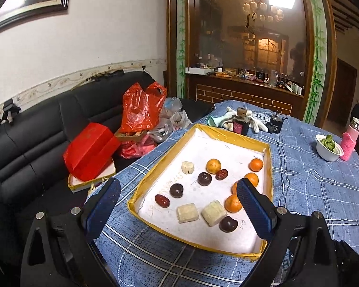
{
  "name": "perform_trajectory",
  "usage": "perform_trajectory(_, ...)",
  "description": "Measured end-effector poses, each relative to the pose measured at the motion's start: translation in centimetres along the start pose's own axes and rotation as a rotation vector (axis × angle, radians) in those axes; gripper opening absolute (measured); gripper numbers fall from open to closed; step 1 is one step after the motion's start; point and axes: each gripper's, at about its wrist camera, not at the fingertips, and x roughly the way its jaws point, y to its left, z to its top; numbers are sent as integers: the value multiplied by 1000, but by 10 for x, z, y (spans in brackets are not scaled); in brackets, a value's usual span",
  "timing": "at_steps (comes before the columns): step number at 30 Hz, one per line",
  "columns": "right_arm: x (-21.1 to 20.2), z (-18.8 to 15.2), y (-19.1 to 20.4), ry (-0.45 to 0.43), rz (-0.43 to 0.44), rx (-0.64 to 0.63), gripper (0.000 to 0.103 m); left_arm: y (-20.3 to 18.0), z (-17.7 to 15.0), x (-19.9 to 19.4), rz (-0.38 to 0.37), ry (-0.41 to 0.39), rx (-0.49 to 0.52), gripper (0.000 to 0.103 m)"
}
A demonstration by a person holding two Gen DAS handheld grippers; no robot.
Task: Organize fruits
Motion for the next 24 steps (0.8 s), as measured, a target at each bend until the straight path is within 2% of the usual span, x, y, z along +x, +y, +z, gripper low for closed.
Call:
perform_trajectory(2, -3, 0, 1, -8, -3, -2, 81, -1, 1, -4, 12, -15, 0, 97)
perform_trajectory(5, -12, -2, 4, -27, -9, -22, 81, -1, 2, -10, 37, -47, -7, 103)
perform_trajectory(12, -23, -6, 20, -63, -48, -112, 83, -11, 3, -19, 115, -76, 33, 103)
perform_trajectory(24, -17, -12, 33, -49, -42, -163, 85, -14, -1, -14, 88, -45, 26, 103)
